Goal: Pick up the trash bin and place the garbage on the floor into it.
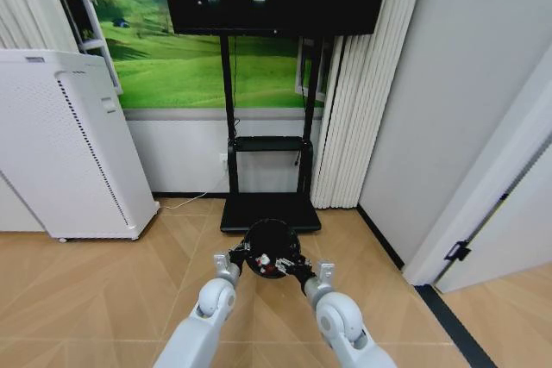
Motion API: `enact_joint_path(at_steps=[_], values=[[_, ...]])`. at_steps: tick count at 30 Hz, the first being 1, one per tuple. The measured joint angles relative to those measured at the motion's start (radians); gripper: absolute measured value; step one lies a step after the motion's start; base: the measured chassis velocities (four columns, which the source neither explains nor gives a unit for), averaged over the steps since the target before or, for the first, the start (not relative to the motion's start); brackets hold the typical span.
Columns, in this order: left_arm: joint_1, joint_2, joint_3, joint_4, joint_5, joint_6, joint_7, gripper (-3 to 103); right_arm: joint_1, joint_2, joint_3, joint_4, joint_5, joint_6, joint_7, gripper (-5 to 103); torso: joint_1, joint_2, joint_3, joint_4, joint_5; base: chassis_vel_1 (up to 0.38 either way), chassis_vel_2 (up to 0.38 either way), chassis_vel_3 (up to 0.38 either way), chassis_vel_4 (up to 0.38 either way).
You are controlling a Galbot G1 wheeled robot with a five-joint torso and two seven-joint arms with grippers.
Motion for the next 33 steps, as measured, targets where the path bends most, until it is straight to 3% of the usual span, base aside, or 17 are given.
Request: enact_joint_path(at_steps=[3, 4, 6, 8, 11, 14, 21, 33], values=[[0.03, 0.022, -0.036, -0.025, 0.002, 0.0, 0.008, 6, -0.031, 0.0, 0.063, 0.02, -0.044, 0.089, -0.023, 100, 0.0, 0.0, 0.0, 0.0002, 0.0, 0.0, 0.0, 0.0, 0.0], [0.03, 0.022, -0.036, -0.025, 0.002, 0.0, 0.008, 6, -0.031, 0.0, 0.063, 0.02, -0.044, 0.089, -0.023, 100, 0.0, 0.0, 0.0, 0.0002, 0.0, 0.0, 0.0, 0.0, 0.0], [0.063, 0.05, -0.078, -0.068, -0.002, 0.0, 0.012, 6, -0.077, -0.001, 0.107, 0.034, -0.145, 0.183, -0.026, 100, 0.0, 0.0, 0.0, 0.0002, 0.0001, 0.0, 0.0, 0.0, 0.0], [0.07, 0.057, -0.09, -0.08, -0.004, 0.001, 0.011, 6, -0.086, -0.001, 0.114, 0.037, -0.17, 0.196, -0.026, 100, 0.0, 0.0, 0.0, 0.0, 0.0001, 0.0, 0.0, 0.0, 0.0], [0.119, 0.097, -0.151, -0.15, -0.01, 0.009, 0.007, 6, -0.158, 0.004, 0.147, 0.056, -0.335, 0.273, -0.043, 100, 0.0, 0.0, 0.0, 0.0001, -0.0001, 0.0, 0.0, 0.0, 0.0], [0.151, 0.115, -0.182, -0.188, -0.013, 0.012, 0.006, 6, -0.195, 0.011, 0.153, 0.046, -0.388, 0.313, -0.055, 100, 0.0, 0.0, 0.0, 0.0001, 0.0, 0.0, 0.0, 0.0, 0.0], [0.207, 0.126, -0.235, -0.23, -0.013, 0.016, 0.005, 6, -0.251, 0.009, 0.149, 0.018, -0.427, 0.357, -0.053, 100, 0.0, 0.0, 0.0, 0.0002, 0.0, 0.0, 0.0, 0.0, 0.0], [0.167, 0.123, -0.22, -0.213, -0.021, 0.018, -0.017, 6, -0.266, -0.005, 0.146, 0.037, -0.423, 0.363, -0.038, 100, 0.0, 0.0, 0.0, -0.0001, 0.0001, 0.093, -0.03, -0.091, 0.029]])
